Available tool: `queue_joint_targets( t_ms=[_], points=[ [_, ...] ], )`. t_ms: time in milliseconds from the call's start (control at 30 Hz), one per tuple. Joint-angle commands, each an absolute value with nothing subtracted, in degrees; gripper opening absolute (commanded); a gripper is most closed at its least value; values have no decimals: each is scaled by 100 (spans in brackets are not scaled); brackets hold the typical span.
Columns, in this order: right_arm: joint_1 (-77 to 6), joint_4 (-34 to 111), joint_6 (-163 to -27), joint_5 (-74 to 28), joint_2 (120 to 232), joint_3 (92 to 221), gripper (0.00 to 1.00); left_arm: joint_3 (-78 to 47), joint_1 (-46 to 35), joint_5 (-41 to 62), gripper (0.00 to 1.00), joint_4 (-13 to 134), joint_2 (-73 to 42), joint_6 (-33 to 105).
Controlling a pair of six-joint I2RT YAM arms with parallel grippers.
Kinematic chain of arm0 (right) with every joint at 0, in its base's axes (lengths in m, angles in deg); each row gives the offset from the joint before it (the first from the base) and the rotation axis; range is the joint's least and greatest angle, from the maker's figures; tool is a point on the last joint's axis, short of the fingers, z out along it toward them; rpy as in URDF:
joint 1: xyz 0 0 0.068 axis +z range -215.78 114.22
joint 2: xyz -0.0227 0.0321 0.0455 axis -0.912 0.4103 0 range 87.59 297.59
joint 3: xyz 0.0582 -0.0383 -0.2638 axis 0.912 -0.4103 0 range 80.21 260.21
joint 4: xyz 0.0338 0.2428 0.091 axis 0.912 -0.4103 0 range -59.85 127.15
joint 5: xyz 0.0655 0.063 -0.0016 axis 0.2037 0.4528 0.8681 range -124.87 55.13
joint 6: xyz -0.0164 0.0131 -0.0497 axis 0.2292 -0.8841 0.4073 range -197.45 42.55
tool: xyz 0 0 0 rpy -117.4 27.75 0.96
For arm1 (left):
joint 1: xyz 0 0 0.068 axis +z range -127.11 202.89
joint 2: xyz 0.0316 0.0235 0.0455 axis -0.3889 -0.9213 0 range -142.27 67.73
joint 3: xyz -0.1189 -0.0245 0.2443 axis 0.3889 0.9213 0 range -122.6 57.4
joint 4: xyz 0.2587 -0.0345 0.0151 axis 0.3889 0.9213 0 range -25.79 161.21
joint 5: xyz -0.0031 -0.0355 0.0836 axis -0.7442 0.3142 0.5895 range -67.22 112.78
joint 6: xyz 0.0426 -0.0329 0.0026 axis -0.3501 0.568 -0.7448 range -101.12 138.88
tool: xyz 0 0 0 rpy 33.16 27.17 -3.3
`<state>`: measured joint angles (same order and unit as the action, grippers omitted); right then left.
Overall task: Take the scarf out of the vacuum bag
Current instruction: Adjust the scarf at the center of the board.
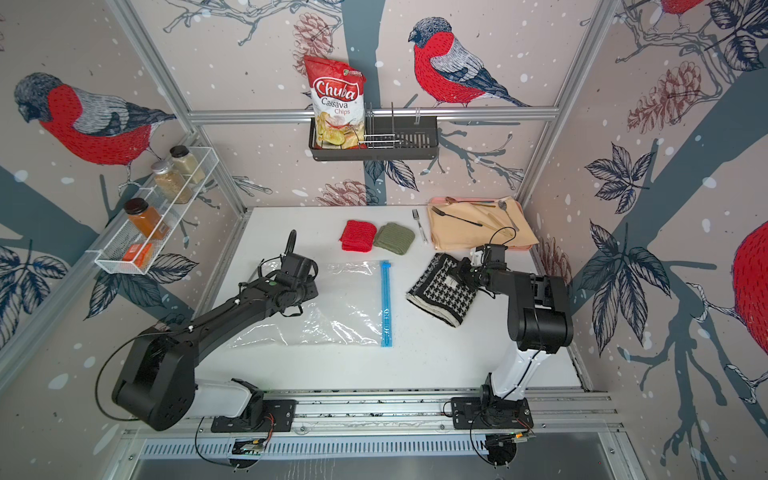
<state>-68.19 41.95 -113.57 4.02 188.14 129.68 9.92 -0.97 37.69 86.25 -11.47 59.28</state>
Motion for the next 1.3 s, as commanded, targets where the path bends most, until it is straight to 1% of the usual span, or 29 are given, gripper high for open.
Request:
queue_joint_targets(
  t_ms=[0,100,167,367,433,633,867,967,1067,1267],
  points=[
    [-6671,3947,-11252,414,18389,13253,0,979,-104,3790,11,8584,-1173,5966],
    [-6382,3839,-11135,485,18287,13762,0,977,-119,3789,11,8570,-1178,5967],
    [-6189,3687,-11053,526,18522,14240,0,1000,-135,3768,11,8544,-1173,5977],
    [-5781,3502,-11096,1274,19825,15893,0,1004,-207,3737,11,8516,-1234,5984],
    [-5640,3385,-11065,1385,20207,16421,0,1019,-224,3737,11,8531,-1227,5989],
    [-5259,2567,-10867,1787,21556,18202,0,989,-233,3755,11,8584,-1168,5966],
    [-4924,2180,-11114,2071,22791,19484,0,961,-237,3743,11,8615,-1127,5995],
    [-4835,1562,-11020,1802,23151,19916,0,959,-243,3750,11,8618,-1087,5999],
    [-4744,813,-10788,1220,23325,20235,0,973,-243,3755,11,8632,-1053,6001],
    [-4669,237,-10628,341,23155,20378,0,1026,-243,3742,11,8613,-1007,6029]
  ],
)
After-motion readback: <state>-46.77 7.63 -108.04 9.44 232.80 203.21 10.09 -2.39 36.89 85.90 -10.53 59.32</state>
